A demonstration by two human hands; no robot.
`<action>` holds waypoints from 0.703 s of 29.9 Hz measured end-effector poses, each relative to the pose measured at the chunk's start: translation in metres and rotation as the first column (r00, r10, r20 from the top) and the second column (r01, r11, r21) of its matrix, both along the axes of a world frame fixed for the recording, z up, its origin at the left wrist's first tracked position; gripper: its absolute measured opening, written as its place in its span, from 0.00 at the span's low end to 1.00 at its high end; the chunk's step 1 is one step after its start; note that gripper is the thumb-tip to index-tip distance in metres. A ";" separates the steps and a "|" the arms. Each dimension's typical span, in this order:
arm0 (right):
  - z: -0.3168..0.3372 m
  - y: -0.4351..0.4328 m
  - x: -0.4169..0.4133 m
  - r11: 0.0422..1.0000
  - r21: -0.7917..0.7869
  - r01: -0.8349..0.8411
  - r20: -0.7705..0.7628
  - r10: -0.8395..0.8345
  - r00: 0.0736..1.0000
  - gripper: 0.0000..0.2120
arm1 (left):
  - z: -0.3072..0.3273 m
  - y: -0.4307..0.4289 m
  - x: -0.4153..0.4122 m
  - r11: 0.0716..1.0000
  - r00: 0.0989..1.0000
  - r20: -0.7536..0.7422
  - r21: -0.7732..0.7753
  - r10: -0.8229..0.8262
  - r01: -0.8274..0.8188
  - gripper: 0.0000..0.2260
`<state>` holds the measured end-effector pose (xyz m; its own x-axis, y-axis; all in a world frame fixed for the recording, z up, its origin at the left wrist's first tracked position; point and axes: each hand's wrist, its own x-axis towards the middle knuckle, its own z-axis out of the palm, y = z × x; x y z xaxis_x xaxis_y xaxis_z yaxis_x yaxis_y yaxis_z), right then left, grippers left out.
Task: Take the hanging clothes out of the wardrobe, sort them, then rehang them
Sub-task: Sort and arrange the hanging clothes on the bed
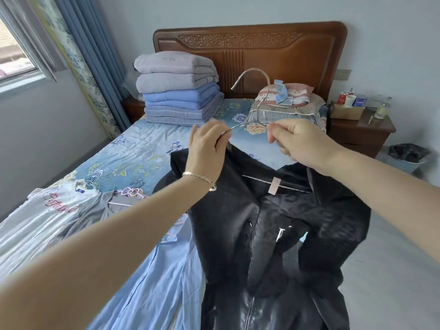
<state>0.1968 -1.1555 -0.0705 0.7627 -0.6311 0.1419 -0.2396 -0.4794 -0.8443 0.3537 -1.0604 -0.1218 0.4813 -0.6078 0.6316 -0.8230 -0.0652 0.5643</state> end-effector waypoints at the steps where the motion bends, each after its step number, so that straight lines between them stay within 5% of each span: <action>1: -0.001 0.000 0.003 0.999 -0.020 0.040 0.012 -0.039 0.999 0.17 | -0.004 -0.002 -0.006 0.993 0.993 -0.030 0.031 0.114 -0.113 0.16; 4: -0.004 0.000 0.008 0.989 -0.023 0.145 0.056 -0.144 0.988 0.18 | -0.027 -0.004 -0.032 0.897 0.872 -0.279 0.311 0.402 -0.314 0.37; 6: 0.000 0.000 0.007 0.983 0.045 0.180 0.095 -0.183 0.978 0.18 | -0.043 -0.008 -0.044 0.843 0.762 -0.462 0.500 0.454 -0.198 0.38; 9: 0.007 0.001 0.004 0.966 0.208 0.152 0.119 -0.179 0.977 0.17 | -0.056 -0.021 -0.053 0.868 0.545 -0.756 0.487 0.361 0.100 0.34; 13: 0.008 0.002 -0.005 0.976 0.180 0.126 0.078 -0.142 0.987 0.16 | -0.063 -0.035 -0.054 0.820 0.676 -0.660 0.554 0.328 0.143 0.21; 16: 0.003 -0.010 -0.009 0.973 -0.007 0.230 0.050 -0.229 0.972 0.16 | -0.078 -0.030 -0.061 0.686 0.814 -0.492 0.708 0.309 0.168 0.13; 21: -0.029 -0.025 -0.011 0.956 -0.174 0.236 -0.141 -0.261 0.955 0.14 | -0.133 0.009 -0.065 0.449 0.942 -0.235 0.887 0.242 0.106 0.14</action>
